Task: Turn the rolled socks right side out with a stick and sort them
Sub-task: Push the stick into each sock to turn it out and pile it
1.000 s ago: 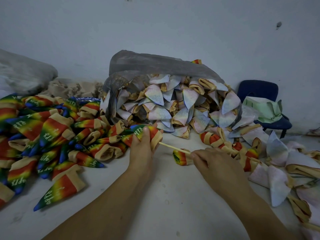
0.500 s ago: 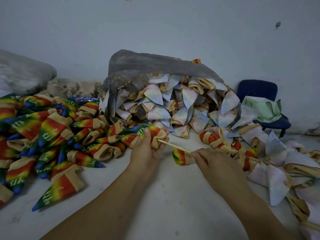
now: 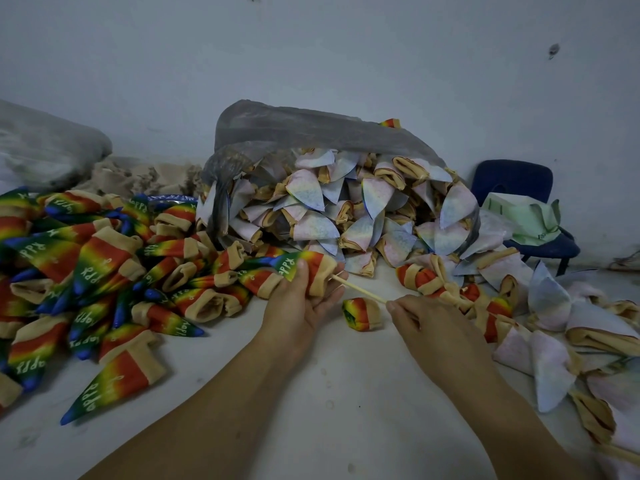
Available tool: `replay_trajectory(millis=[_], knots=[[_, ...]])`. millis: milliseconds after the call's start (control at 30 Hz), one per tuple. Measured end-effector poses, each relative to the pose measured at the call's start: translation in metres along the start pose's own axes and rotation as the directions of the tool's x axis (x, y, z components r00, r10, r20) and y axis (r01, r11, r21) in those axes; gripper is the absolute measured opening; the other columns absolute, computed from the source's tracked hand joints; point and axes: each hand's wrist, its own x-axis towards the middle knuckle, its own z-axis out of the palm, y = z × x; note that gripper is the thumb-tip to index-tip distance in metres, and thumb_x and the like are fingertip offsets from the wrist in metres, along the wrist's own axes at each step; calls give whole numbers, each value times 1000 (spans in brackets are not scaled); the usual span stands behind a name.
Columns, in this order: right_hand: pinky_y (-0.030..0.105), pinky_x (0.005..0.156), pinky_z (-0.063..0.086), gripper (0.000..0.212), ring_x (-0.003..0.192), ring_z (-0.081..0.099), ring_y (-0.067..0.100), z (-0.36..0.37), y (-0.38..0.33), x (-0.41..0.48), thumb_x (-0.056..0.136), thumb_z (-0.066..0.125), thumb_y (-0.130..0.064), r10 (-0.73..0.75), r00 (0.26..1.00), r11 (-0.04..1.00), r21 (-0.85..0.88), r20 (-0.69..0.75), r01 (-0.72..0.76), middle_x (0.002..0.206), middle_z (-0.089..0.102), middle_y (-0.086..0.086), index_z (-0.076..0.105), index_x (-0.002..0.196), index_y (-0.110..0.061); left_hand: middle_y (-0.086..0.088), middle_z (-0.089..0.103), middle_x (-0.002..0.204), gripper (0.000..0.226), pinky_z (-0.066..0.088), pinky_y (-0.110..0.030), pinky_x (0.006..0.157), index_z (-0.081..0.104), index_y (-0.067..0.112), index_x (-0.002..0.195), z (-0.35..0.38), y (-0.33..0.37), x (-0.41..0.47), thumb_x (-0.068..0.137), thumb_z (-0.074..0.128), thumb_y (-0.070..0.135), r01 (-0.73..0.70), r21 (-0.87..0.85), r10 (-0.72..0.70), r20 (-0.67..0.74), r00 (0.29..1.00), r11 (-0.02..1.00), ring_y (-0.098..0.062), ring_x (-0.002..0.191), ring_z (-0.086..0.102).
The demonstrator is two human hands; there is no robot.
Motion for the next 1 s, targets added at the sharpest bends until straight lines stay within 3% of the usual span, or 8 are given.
replay_trajectory(millis=[167,267,400,533,733,833,900,1000], knots=[[28,62,43,30,82,49,8,1,0,0,96,36,-46,-34,999,999,-3,-19,34,81,58,-10,60,87,-31,-16,74,110,44,61,-32,77,65,5,111,-4,2,3,105,37,38,31,45,-32,17,999,998,-26,103,72],[27,59,41,31,75,49,8,4,0,1,96,36,-45,-36,999,999,40,-23,37,74,56,-8,61,85,-29,-19,73,108,45,60,-32,77,66,2,106,-2,-1,4,102,41,40,34,107,-40,57,998,994,-27,102,72],[30,58,39,33,73,48,9,14,-7,4,98,33,-44,-16,998,999,45,-54,18,71,50,-10,60,88,-28,-18,75,103,45,54,-40,93,68,6,111,-1,-7,1,97,50,45,-17,404,-43,140,989,915,-29,102,71],[33,68,44,25,83,48,9,16,-6,8,97,37,-44,-47,998,992,116,-48,53,83,53,-11,58,94,-30,-5,75,78,49,50,-25,78,72,15,98,1,-9,-1,92,48,57,-85,550,40,93,995,831,-13,80,72],[29,55,35,21,72,41,9,15,4,10,97,41,-40,-98,991,988,108,-90,107,70,43,-11,49,83,-27,5,63,59,75,42,-26,73,72,19,76,0,-7,-1,83,24,76,-113,655,113,43,993,747,-1,60,60],[32,54,37,25,67,44,10,16,8,9,98,37,-41,-61,995,992,104,-80,69,68,44,-9,50,84,-24,8,59,55,78,37,-25,66,70,19,72,2,-8,-3,83,18,76,-140,710,136,63,989,690,3,54,55],[29,52,36,26,62,46,8,17,9,7,98,35,-42,-24,996,996,89,-84,31,66,46,-8,51,86,-25,10,56,51,85,36,-24,63,67,9,74,3,-9,-5,79,19,79,-141,750,146,59,988,647,4,50,51],[29,53,38,28,62,49,6,20,8,2,96,34,-46,110,991,976,198,-79,-93,67,51,-9,54,88,-29,10,51,44,73,38,-12,52,56,14,58,10,-14,-9,78,24,76,-151,793,190,46,981,590,3,44,48]])
